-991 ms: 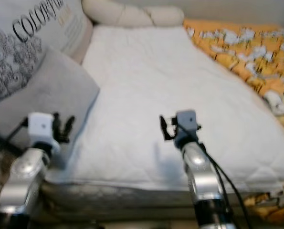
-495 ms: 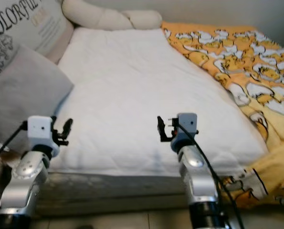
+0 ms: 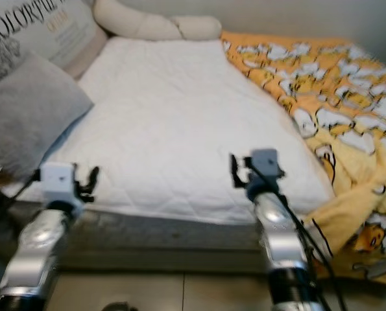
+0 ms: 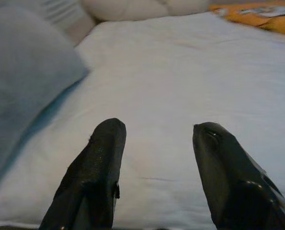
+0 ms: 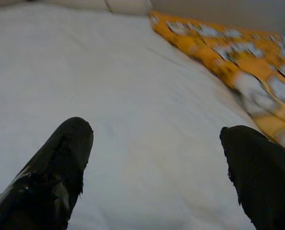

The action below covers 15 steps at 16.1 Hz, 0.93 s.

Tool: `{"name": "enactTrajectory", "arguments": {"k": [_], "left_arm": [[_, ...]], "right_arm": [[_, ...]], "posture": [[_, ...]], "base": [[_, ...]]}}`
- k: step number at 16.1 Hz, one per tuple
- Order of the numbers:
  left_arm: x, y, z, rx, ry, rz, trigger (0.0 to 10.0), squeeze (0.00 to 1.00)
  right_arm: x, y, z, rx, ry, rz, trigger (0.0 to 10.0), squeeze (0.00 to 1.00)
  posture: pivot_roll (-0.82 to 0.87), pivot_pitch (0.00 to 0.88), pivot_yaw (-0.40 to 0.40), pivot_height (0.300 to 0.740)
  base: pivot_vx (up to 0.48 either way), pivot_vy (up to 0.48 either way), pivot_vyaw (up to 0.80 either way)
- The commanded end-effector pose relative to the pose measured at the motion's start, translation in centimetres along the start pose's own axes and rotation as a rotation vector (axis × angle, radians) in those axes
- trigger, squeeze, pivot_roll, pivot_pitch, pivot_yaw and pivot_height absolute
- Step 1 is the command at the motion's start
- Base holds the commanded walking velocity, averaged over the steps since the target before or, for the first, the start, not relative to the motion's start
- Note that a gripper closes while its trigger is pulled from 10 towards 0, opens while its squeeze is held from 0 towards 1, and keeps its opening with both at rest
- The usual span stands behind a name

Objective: Clean up the room

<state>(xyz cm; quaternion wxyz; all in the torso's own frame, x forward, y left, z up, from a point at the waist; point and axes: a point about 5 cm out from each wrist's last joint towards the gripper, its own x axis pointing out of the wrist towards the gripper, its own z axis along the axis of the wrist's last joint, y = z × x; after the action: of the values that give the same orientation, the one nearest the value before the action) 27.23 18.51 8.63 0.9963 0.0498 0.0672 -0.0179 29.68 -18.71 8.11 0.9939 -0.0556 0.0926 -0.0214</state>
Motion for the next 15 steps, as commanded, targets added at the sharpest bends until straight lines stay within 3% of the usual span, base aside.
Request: {"name": "enactTrajectory", "arguments": {"k": [1,3,14,15], "left_arm": [[0.33,0.31,0.37,0.009,-0.004,0.008,10.0,0.49],[0.50,0.05,0.41,0.010,-0.002,-0.003,10.0,0.49],[0.49,-0.17,0.13,0.013,0.007,0.003,10.0,0.50],[0.53,-0.14,0.14,0.014,0.007,0.004,10.0,0.50]], "right_arm": [[0.09,-0.41,0.57,0.098,-0.012,-0.039,10.0,0.00],[-0.15,-0.84,0.28,0.170,-0.005,-0.048,10.0,0.00],[-0.02,-1.24,0.32,0.186,-0.006,-0.041,10.0,0.00],[-0.03,-1.23,0.25,0.203,-0.003,-0.046,10.0,0.00]], "posture": [[0.08,0.000,0.001,0.740],[0.07,0.000,0.009,0.740],[0.07,0.000,-0.005,0.740],[0.07,0.000,-0.004,0.740]], "base": [[0.000,-0.337,0.52],[0.000,-0.339,0.80],[0.000,-0.341,0.80],[0.000,-0.341,0.00]]}}
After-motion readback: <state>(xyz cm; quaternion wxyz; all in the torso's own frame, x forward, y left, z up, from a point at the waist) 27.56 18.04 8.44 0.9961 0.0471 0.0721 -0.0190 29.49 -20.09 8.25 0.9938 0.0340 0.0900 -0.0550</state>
